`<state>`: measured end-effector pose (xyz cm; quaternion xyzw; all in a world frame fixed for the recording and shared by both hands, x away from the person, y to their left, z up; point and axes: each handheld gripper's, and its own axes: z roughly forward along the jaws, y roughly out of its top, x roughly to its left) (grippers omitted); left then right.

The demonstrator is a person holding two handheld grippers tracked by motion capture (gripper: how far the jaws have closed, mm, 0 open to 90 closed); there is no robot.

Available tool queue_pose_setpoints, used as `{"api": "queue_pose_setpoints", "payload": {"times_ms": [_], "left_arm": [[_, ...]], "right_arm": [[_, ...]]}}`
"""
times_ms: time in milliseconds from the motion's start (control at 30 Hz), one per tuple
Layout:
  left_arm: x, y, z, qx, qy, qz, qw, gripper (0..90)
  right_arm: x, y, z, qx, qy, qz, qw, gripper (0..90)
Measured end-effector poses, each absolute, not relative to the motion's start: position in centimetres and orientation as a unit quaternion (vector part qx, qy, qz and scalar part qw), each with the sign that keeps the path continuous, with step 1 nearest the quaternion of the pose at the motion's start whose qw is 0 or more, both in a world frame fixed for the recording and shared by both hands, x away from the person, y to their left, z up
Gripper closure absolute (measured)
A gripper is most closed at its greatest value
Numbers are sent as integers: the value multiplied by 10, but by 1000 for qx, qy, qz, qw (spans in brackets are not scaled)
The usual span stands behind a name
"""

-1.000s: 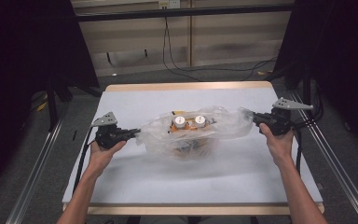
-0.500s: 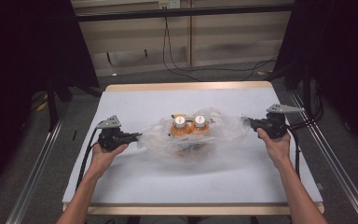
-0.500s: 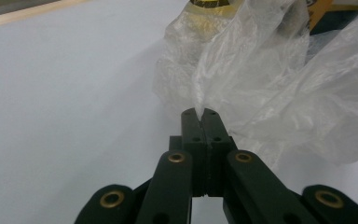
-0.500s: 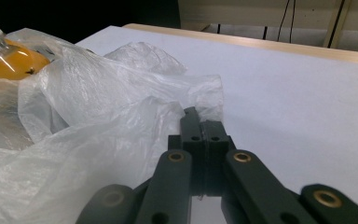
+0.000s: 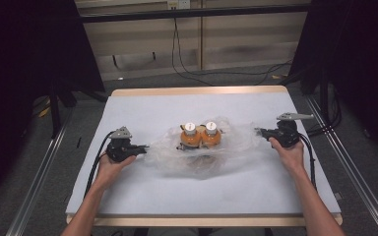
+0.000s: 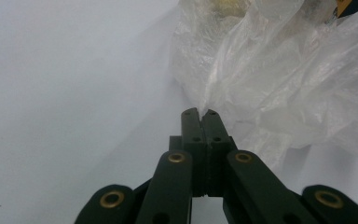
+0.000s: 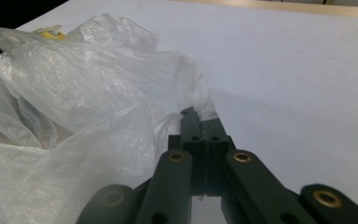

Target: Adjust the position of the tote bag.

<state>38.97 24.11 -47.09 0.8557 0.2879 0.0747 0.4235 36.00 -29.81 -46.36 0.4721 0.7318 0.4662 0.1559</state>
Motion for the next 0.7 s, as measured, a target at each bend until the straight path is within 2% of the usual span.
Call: {"api": "queue_pose_setpoints", "payload": {"times_ms": [433,700], "left_arm": [[390,241,-483,873,291,86,382,900],[390,245,-485,864,300,76,396,900]], "right_arm": [[365,-301,-477,492,751,406,169,900],[370,-298,-488,501,766,369,163,900]]}}
